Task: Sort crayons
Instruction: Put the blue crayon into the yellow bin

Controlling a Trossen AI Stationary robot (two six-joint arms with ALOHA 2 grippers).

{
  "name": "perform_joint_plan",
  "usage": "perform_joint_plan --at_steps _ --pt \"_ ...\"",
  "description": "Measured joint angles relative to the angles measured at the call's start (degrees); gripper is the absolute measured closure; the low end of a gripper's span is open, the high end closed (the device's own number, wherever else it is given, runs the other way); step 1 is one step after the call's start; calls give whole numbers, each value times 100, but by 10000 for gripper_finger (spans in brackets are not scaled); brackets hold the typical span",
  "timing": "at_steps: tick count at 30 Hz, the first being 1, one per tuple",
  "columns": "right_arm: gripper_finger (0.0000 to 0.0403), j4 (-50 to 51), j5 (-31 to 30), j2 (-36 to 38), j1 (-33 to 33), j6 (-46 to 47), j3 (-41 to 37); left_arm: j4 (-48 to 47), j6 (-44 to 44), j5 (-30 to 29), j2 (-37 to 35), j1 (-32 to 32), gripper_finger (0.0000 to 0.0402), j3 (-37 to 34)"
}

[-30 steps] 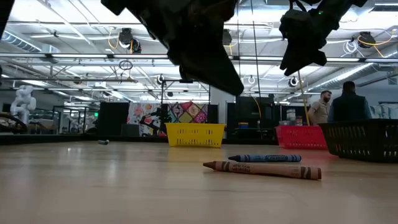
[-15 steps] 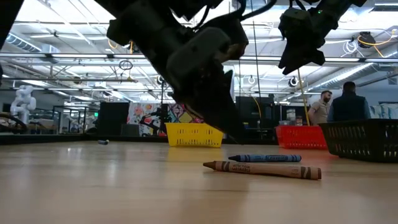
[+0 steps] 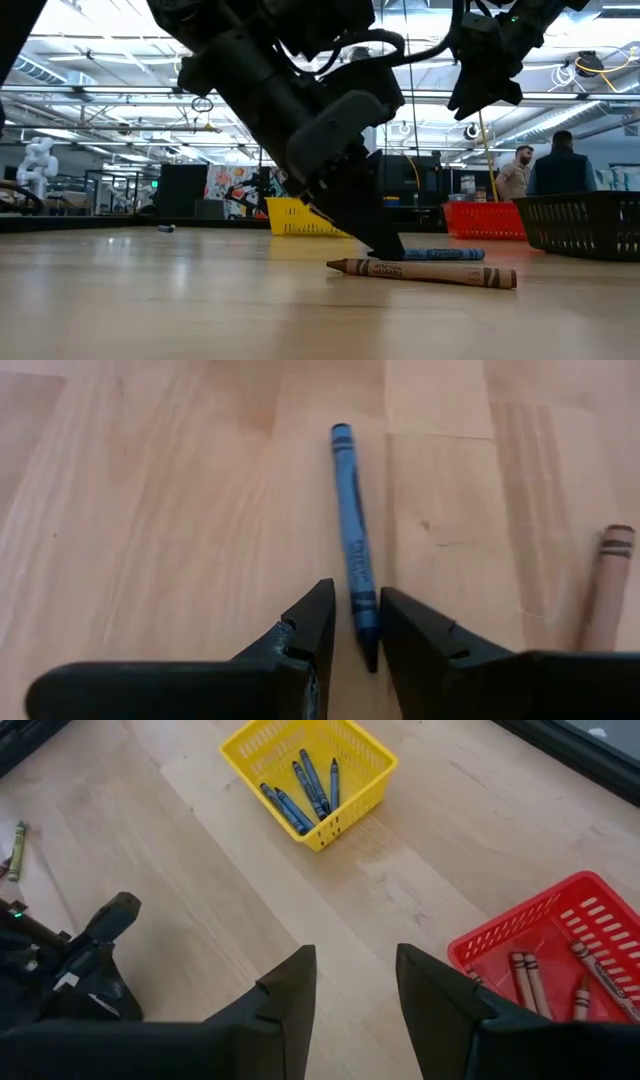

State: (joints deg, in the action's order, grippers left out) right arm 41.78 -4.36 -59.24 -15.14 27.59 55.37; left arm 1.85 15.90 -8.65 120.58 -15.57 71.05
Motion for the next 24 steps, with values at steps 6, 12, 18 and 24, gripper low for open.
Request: perform_joint_plan --at_steps 6,12,18,24 --pt "277 -8 -2 0 0 -29 0 94 81 -12 14 95 314 0" --pt "277 -2 -2 0 0 -39 0 83 173 -66 95 129 324 2" --pt "277 0 -2 0 0 -39 0 130 151 64 435 136 371 26" --pt "277 0 -2 0 0 -43 0 174 29 190 520 135 393 33"
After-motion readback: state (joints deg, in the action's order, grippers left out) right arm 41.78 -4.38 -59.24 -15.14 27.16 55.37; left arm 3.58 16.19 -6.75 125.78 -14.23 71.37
